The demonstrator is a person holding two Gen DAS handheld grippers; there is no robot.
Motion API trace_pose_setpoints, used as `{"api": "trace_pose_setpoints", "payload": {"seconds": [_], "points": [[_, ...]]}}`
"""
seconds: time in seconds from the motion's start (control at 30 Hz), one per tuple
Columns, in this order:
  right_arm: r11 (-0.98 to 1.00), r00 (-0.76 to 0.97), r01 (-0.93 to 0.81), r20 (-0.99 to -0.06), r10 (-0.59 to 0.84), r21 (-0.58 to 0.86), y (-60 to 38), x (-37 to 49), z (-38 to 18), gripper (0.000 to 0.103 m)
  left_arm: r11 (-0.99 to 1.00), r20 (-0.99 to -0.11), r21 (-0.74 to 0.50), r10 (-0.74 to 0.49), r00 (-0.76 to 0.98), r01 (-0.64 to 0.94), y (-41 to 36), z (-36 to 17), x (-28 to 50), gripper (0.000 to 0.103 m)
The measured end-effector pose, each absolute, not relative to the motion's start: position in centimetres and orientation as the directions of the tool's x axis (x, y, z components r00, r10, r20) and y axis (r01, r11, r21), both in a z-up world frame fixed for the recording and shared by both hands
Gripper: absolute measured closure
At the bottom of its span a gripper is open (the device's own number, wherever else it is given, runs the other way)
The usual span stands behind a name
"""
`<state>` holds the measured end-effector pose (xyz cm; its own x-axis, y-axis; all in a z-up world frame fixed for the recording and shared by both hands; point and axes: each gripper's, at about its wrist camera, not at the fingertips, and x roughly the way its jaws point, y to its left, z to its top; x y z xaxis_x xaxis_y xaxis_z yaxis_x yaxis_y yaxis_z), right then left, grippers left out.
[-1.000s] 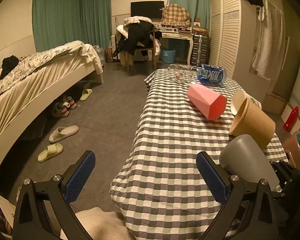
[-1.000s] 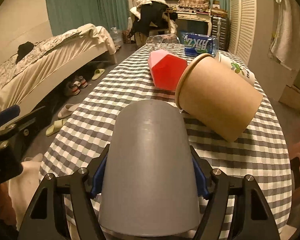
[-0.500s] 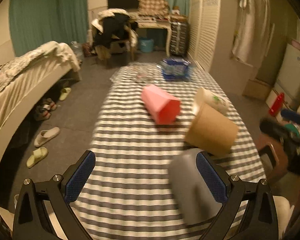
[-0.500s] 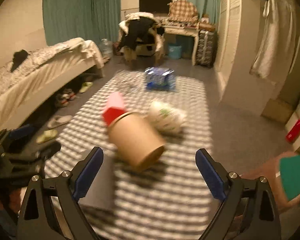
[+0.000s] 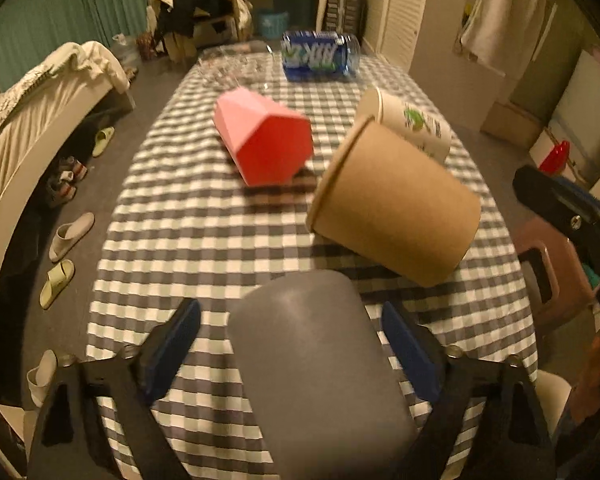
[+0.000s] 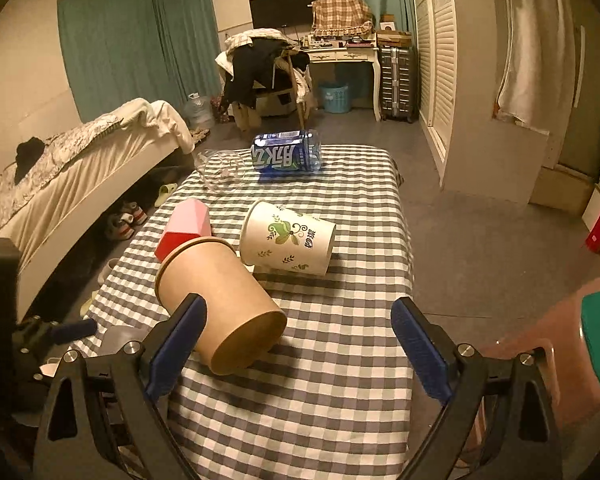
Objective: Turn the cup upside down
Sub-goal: 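Lower the gray cup upside down onto the tablecloth and open the left gripper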
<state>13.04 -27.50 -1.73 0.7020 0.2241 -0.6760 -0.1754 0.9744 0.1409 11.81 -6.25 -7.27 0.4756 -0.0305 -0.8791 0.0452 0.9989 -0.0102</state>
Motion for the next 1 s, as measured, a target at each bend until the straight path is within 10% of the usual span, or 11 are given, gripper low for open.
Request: {"api": "trace_pose_setpoints", "payload": {"seconds": [1.0], "points": [[0.983, 0.733, -0.121, -0.655, 0.183, 0.139, -28.4, 12.2, -2.0, 0.009, 0.992, -0.725, 0.102, 0.019, 0.689, 0.08, -6.5, -2.9, 8.3, 0.028]]}}
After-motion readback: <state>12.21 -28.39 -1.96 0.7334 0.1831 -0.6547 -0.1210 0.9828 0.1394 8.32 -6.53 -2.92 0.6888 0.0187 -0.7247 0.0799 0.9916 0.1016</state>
